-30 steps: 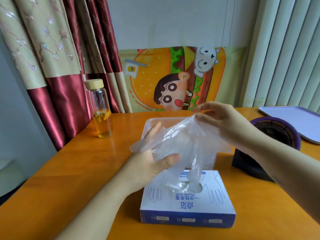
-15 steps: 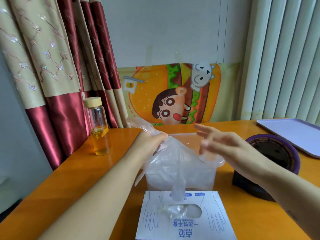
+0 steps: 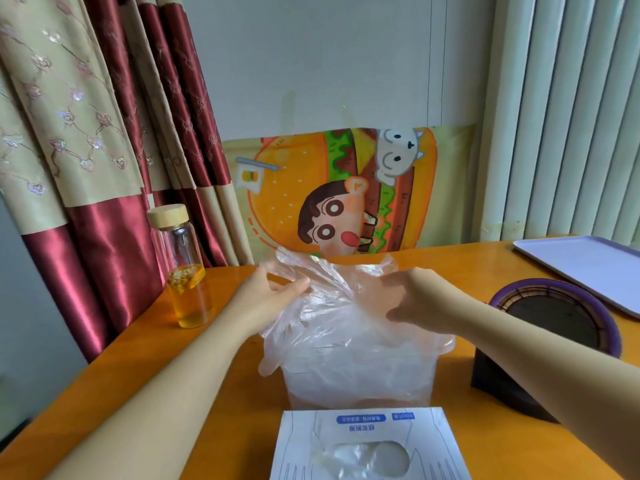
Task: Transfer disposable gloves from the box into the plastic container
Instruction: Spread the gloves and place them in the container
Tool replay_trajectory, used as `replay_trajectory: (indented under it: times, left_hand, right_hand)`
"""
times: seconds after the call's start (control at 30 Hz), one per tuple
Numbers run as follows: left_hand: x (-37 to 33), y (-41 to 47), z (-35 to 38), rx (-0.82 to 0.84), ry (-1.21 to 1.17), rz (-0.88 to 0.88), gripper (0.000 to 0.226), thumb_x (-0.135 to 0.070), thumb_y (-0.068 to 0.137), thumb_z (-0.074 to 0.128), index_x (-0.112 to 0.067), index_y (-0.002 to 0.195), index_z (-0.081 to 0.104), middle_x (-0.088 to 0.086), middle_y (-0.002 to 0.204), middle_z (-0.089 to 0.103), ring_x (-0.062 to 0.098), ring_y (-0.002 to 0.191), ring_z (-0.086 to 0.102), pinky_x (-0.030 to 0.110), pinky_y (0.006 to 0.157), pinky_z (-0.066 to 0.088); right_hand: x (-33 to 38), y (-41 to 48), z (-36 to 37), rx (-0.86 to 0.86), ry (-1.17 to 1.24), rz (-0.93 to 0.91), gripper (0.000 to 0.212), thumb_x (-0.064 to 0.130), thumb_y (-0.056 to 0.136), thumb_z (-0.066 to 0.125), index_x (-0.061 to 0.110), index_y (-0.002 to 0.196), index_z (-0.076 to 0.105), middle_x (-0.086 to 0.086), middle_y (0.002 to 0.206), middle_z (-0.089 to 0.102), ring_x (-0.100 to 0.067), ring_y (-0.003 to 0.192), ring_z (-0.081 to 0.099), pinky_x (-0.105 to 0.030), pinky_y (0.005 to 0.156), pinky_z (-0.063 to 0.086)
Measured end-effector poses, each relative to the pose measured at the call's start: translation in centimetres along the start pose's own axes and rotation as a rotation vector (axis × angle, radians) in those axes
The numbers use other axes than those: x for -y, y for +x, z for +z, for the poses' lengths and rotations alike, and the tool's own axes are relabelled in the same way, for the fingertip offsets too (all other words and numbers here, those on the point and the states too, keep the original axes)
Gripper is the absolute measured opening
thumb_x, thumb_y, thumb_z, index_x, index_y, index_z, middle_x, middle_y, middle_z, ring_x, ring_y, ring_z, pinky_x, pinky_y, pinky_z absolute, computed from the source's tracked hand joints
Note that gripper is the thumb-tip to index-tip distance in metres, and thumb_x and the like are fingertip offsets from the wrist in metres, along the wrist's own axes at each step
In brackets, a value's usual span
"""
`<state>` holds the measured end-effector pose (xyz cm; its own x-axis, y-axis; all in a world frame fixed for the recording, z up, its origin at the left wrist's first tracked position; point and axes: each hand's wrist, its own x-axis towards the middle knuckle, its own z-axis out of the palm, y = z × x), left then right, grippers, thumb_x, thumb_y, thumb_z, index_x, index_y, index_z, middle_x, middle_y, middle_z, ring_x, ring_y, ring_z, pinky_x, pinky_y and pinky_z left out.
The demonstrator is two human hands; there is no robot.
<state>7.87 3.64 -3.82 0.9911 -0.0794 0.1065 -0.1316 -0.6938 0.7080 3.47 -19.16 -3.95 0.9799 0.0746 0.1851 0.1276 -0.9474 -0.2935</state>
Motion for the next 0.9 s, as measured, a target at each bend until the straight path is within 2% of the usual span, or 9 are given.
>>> replay_trajectory:
  times: [0.13,0.23,0.3,0.4,0.53,0.63,0.7,0.8,0.9]
  left_hand:
    - [-0.9,-0.1,-0.7,-0.346,0.373,0.329,0.068,-0.042,0.088,0.062,-0.027,0.146,0.030,-0.003,0.143,0.039,0.017,0.120,0.049,0.030,0.091,0.046]
    - [-3.5,-0.5,0.9,-0.051,0.421,0.611,0.037,-0.032,0.090,0.063,-0.032,0.126,0.055,-0.011,0.120,0.053,0.008,0.098,0.055,0.029,0.089,0.049]
    - [-4.0,0.0,2.8,0.280,0.561,0.552,0.039,-0.031,0.090,0.063,-0.032,0.128,0.056,-0.009,0.124,0.056,0.010,0.104,0.055,0.032,0.092,0.049]
    - [-3.5,1.5,4.8,0.561,0.847,0.349,0.059,-0.026,0.093,0.056,-0.029,0.148,0.033,0.000,0.154,0.033,0.023,0.133,0.040,0.036,0.105,0.040]
    - [-2.8,3.5,6.8,0.670,0.957,0.229,0.078,-0.033,0.094,0.057,-0.022,0.155,0.009,0.007,0.161,0.011,0.032,0.145,0.018,0.040,0.113,0.029]
    - [-2.1,4.4,8.1,0.731,1.008,0.167,0.093,-0.057,0.082,0.065,-0.019,0.153,0.018,0.009,0.159,0.018,0.034,0.144,0.021,0.044,0.112,0.030]
    - [-1.4,4.9,8.9,0.764,1.029,0.170,0.074,-0.043,0.090,0.060,-0.019,0.151,0.027,0.008,0.156,0.026,0.033,0.140,0.028,0.045,0.110,0.033]
    - [-0.9,5.4,9.4,0.782,1.036,0.184,0.055,-0.025,0.098,0.049,-0.010,0.148,0.032,0.011,0.150,0.035,0.032,0.133,0.038,0.042,0.107,0.036]
    - [-1.8,5.0,8.0,0.722,0.950,0.241,0.070,-0.042,0.093,0.056,-0.017,0.150,0.027,0.006,0.151,0.037,0.028,0.132,0.041,0.040,0.106,0.039]
  right_hand:
    - [-0.3,1.0,0.8,0.081,-0.096,0.020,0.070,0.023,0.081,0.073,0.012,0.142,0.040,-0.005,0.136,0.053,-0.022,0.119,0.053,-0.026,0.096,0.045]
    - [-0.3,1.5,1.4,0.147,-0.210,0.036,0.070,0.035,0.079,0.073,0.013,0.140,0.045,-0.002,0.133,0.055,-0.022,0.120,0.051,-0.034,0.102,0.041]
    - [-0.3,1.7,1.7,0.203,-0.374,0.020,0.064,0.046,0.079,0.070,0.016,0.133,0.051,0.001,0.126,0.058,-0.021,0.117,0.050,-0.040,0.104,0.032]
    - [-0.1,2.2,2.0,0.302,-0.551,0.008,0.065,0.057,0.080,0.064,0.018,0.130,0.053,0.002,0.124,0.056,-0.022,0.117,0.047,-0.043,0.104,0.024]
    - [0.0,3.4,2.0,0.482,-0.666,0.021,0.069,0.060,0.079,0.063,0.019,0.133,0.051,-0.006,0.137,0.038,-0.029,0.131,0.025,-0.054,0.110,0.012]
    - [-0.3,4.0,2.5,0.551,-0.726,0.033,0.061,0.053,0.081,0.064,0.017,0.130,0.053,-0.009,0.143,0.032,-0.032,0.136,0.016,-0.058,0.112,0.004]
    - [-0.6,4.3,3.1,0.551,-0.778,0.035,0.052,0.045,0.086,0.063,0.018,0.130,0.052,-0.010,0.146,0.030,-0.033,0.139,0.012,-0.058,0.112,0.003]
    - [-0.9,4.3,3.5,0.483,-0.826,-0.009,0.042,0.033,0.091,0.059,0.018,0.130,0.053,-0.009,0.145,0.034,-0.032,0.140,0.014,-0.057,0.112,0.005]
    - [-0.7,3.5,2.6,0.360,-0.792,-0.087,0.046,0.044,0.086,0.063,0.018,0.123,0.058,-0.003,0.130,0.047,-0.027,0.129,0.030,-0.052,0.109,0.015]
